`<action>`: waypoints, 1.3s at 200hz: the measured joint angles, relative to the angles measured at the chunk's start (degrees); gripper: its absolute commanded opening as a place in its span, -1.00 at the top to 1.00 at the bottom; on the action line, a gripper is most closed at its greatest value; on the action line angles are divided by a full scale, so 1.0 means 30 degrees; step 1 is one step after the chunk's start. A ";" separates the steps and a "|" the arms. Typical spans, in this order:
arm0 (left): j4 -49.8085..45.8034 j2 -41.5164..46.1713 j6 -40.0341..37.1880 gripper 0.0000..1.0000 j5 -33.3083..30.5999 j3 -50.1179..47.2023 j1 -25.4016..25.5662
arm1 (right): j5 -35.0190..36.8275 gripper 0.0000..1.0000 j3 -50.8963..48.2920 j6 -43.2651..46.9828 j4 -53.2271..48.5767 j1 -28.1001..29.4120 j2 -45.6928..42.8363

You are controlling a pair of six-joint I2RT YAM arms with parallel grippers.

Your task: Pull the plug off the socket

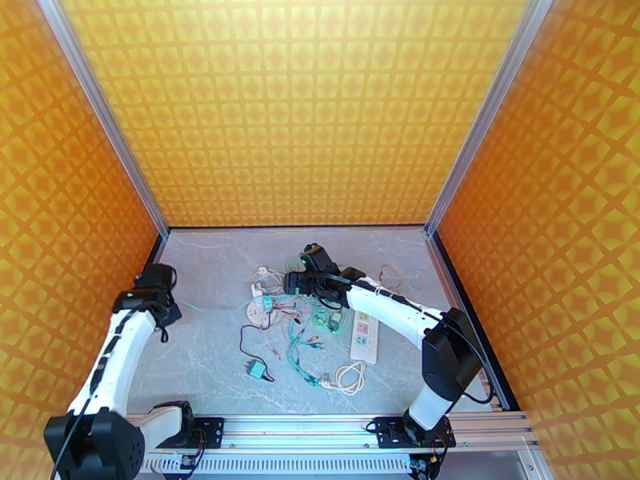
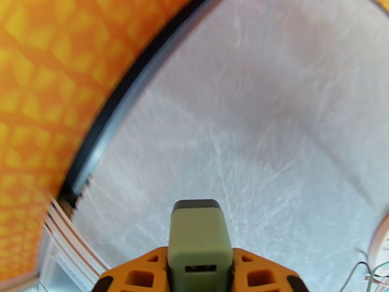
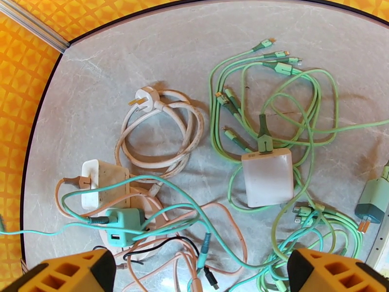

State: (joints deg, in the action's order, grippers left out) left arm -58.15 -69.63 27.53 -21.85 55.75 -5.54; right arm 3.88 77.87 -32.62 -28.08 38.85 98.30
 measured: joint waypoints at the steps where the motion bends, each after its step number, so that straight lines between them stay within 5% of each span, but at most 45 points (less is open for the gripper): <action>1: 0.0066 -0.0073 0.0058 0.92 0.0022 -0.0102 0.0000 | -0.0007 -0.97 0.0000 0.0007 0.0000 0.0000 0.0000; 31: 0.1268 -0.1545 0.0947 0.74 0.0794 -0.1668 0.0000 | -0.0466 -0.93 -0.0007 0.0058 0.0073 0.0000 0.0131; 53: 0.1872 -0.2098 0.1406 0.53 0.1282 -0.2302 0.0000 | -0.0991 -0.76 -0.0007 0.0146 0.0299 0.0000 0.0561; 67: 0.2142 -0.2142 0.1654 0.45 0.1581 -0.2572 0.0000 | -0.1545 -0.47 0.0095 0.0248 0.0313 0.0000 0.1049; 90: 0.2404 -0.2135 0.1982 -0.25 0.2106 -0.2820 -0.0015 | -0.2667 -0.11 0.0503 0.0131 0.0583 -0.0015 0.2113; 151: 0.1923 -0.0590 0.2302 -0.60 0.3300 -0.2594 -0.0022 | -0.4473 0.37 0.2914 -0.0357 0.0874 -0.0015 0.4940; 190: 0.1166 0.0772 0.2353 -0.94 0.4189 -0.1064 -0.0022 | -0.5034 0.38 0.4459 -0.0393 0.0889 -0.0015 0.6615; 260: 0.0816 0.1625 0.2419 -0.95 0.5085 0.0576 -0.0022 | -0.5668 0.42 0.2477 -0.0408 0.1013 0.0357 0.6827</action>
State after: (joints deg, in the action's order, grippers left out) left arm -55.70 -64.75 34.79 -6.59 57.47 -5.61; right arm -13.13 85.30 -33.85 -25.04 39.92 118.78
